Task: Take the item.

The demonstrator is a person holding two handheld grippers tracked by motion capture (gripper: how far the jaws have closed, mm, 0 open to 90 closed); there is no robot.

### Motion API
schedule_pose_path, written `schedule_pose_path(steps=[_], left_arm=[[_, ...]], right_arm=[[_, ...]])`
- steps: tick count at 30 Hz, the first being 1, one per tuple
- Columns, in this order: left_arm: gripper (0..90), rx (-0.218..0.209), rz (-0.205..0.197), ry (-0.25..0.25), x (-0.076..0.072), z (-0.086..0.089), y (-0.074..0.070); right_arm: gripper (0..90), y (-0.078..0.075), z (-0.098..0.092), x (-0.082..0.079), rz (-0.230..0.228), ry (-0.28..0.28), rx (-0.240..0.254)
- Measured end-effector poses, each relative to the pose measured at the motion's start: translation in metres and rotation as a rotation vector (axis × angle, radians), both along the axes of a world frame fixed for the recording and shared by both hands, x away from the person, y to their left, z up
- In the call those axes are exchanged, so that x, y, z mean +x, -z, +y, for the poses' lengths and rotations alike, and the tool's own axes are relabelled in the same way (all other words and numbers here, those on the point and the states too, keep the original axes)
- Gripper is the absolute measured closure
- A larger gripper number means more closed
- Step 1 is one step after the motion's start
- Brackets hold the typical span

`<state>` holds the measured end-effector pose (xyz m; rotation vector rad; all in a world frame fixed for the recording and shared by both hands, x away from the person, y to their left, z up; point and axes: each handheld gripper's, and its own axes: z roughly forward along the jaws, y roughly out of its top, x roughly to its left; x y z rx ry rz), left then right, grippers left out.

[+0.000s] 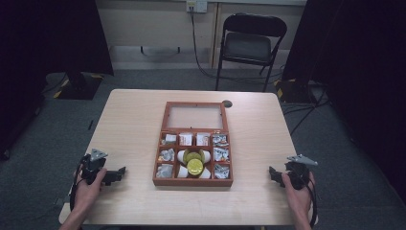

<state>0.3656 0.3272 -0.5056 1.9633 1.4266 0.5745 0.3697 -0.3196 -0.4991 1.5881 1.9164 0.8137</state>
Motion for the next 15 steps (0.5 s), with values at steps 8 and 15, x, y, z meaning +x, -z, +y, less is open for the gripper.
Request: schedule_pose_path(steps=[8,15], left_arm=[[0.0,0.0,0.0,0.0,0.0,0.0,0.0],[0.0,0.0,0.0,0.0,0.0,0.0,0.0]], right_arm=[[11.4,-0.0001,0.0003,-0.0001,0.0,0.003,-0.001],[14.4,-0.0022,0.0044,-0.0008,0.012,-0.04,0.001]])
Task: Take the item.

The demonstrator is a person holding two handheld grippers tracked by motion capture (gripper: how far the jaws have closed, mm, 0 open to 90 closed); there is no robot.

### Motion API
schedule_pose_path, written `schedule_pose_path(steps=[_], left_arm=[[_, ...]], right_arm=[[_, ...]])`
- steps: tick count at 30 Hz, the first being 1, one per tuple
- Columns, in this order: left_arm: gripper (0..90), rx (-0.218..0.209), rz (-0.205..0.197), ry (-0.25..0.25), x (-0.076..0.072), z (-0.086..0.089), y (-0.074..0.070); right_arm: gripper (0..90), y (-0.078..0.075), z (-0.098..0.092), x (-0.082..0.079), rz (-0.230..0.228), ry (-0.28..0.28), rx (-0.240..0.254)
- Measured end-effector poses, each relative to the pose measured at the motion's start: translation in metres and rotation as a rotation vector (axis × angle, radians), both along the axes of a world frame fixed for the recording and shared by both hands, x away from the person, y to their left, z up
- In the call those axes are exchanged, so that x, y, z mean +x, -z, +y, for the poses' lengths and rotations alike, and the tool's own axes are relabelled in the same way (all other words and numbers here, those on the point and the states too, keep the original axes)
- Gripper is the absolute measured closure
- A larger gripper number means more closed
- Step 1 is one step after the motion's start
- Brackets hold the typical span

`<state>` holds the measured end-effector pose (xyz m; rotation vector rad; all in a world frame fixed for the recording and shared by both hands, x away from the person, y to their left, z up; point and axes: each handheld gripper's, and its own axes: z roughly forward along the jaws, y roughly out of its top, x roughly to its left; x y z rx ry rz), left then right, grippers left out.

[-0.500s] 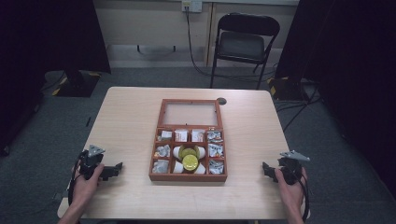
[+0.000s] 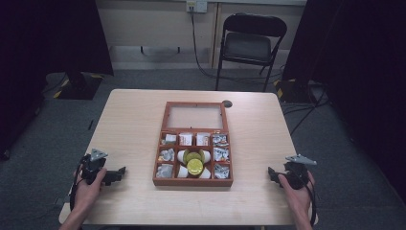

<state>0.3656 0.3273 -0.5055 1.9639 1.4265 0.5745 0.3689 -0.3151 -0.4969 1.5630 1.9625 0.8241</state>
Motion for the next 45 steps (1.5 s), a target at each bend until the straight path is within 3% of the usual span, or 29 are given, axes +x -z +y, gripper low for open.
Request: schedule_pose_path(steps=[2,17,31,41,45], left_arm=[[0.0,0.0,0.0,0.0,0.0,0.0,0.0],[0.0,0.003,-0.002,0.0,0.0,0.0,0.0],[0.0,0.002,-0.001,0.0,0.0,0.0,0.0],[0.0,0.002,-0.001,0.0,0.0,0.0,0.0],[0.0,0.002,-0.002,-0.005,0.002,-0.001,0.0]], right_arm=[[14.4,-0.001,0.002,0.0,-0.001,-0.026,0.005],[18.7,-0.014,0.014,-0.002,-0.027,-0.062,0.018],[22.9,-0.027,0.033,-0.005,-0.049,-0.137,0.063],[25.0,-0.042,0.051,-0.006,-0.088,-0.212,0.066],[25.9,-0.043,0.057,-0.005,-0.082,-0.26,0.075]])
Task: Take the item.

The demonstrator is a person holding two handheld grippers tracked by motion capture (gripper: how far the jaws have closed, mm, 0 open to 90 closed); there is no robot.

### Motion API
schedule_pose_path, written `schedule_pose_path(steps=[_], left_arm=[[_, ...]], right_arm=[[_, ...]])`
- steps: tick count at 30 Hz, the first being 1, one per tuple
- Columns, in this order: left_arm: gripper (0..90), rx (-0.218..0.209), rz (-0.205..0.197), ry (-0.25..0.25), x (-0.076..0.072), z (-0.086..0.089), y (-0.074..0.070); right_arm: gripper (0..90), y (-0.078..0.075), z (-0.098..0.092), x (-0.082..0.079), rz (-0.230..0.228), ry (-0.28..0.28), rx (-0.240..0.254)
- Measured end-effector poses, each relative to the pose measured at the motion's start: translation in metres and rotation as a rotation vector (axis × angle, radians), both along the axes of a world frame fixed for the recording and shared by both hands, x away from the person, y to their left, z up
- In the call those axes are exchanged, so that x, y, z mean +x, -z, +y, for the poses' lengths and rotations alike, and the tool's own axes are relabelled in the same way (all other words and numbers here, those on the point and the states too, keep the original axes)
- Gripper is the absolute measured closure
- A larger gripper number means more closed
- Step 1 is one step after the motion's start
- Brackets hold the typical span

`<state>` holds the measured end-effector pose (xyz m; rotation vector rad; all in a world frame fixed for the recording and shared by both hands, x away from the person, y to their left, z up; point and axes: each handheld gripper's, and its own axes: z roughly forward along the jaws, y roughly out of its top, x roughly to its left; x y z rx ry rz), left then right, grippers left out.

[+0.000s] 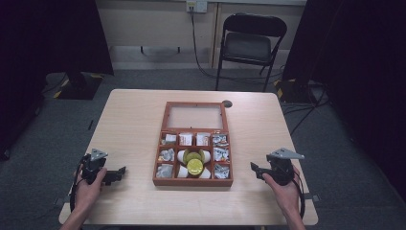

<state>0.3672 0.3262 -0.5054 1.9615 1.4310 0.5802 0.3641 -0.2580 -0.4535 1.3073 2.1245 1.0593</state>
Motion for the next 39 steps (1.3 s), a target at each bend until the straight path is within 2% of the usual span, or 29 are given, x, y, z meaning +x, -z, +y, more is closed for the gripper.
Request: schedule_pose_path(steps=[9,14,19,21,26,31,39], left_arm=[[0.0,0.001,0.003,0.003,0.001,0.0,0.0],[0.0,0.0,0.003,0.003,0.001,0.0,0.0],[0.0,0.001,0.003,0.003,0.001,0.0,0.0],[0.0,0.0,0.003,0.003,0.001,0.0,0.0],[0.0,0.0,0.003,0.003,0.001,0.0,0.0],[0.0,0.0,0.003,0.003,0.001,0.0,0.0],[0.0,0.0,0.003,0.003,0.001,0.0,0.0]], right_arm=[[27.4,-0.007,0.011,0.002,-0.019,-0.054,0.004],[27.4,-0.006,0.02,0.004,-0.011,-0.082,-0.014],[26.4,-0.01,0.028,0.009,-0.006,-0.098,-0.009],[26.4,-0.014,0.036,0.013,-0.014,-0.113,0.016],[27.0,-0.019,0.055,0.019,-0.02,-0.157,0.009],[28.9,-0.025,0.072,0.025,-0.026,-0.184,0.028],[31.7,-0.033,0.097,0.031,-0.033,-0.244,0.031]])
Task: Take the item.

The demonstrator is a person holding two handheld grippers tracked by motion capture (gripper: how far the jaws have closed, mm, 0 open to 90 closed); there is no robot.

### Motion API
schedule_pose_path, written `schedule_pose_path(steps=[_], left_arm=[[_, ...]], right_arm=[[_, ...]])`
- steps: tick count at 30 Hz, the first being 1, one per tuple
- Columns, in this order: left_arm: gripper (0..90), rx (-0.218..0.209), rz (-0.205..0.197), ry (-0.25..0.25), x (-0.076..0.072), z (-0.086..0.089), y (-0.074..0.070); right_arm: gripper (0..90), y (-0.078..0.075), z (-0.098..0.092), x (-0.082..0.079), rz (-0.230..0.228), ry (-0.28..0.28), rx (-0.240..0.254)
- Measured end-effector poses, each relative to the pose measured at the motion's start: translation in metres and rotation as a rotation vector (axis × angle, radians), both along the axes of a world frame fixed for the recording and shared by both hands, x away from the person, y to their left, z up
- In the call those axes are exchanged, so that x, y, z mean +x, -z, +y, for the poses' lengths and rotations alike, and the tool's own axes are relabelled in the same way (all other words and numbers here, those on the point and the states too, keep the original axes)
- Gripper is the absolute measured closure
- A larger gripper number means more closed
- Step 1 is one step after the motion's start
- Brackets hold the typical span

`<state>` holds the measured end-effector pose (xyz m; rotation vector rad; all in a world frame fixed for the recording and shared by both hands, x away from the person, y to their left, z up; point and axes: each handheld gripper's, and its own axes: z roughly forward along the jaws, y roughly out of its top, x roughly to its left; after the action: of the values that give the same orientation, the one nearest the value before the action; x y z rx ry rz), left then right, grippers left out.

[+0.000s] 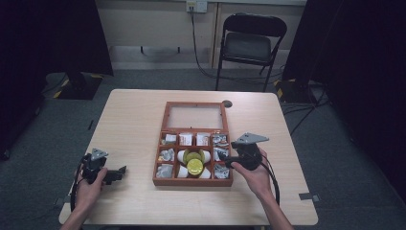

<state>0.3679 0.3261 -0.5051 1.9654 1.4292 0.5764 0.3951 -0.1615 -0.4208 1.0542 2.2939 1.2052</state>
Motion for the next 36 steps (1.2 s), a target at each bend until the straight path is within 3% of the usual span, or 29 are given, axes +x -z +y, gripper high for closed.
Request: schedule_pose_path(steps=[8,14,20,27,36], left_arm=[[0.0,0.0,0.0,0.0,0.0,0.0,0.0],[0.0,0.0,0.0,0.0,0.0,0.0,0.0],[0.0,0.0,0.0,0.0,0.0,0.0,0.0],[0.0,0.0,0.0,0.0,0.0,0.0,0.0],[0.0,0.0,0.0,0.0,0.0,0.0,0.0]], right_arm=[[33.2,-0.002,0.022,0.004,-0.002,-0.046,-0.012],[37.1,-0.003,0.04,0.007,0.015,-0.114,-0.013],[38.1,0.004,0.056,0.006,0.04,-0.172,-0.031],[38.7,0.014,0.071,0.006,0.065,-0.202,-0.044],[41.1,0.025,0.077,0.009,0.099,-0.234,-0.065]])
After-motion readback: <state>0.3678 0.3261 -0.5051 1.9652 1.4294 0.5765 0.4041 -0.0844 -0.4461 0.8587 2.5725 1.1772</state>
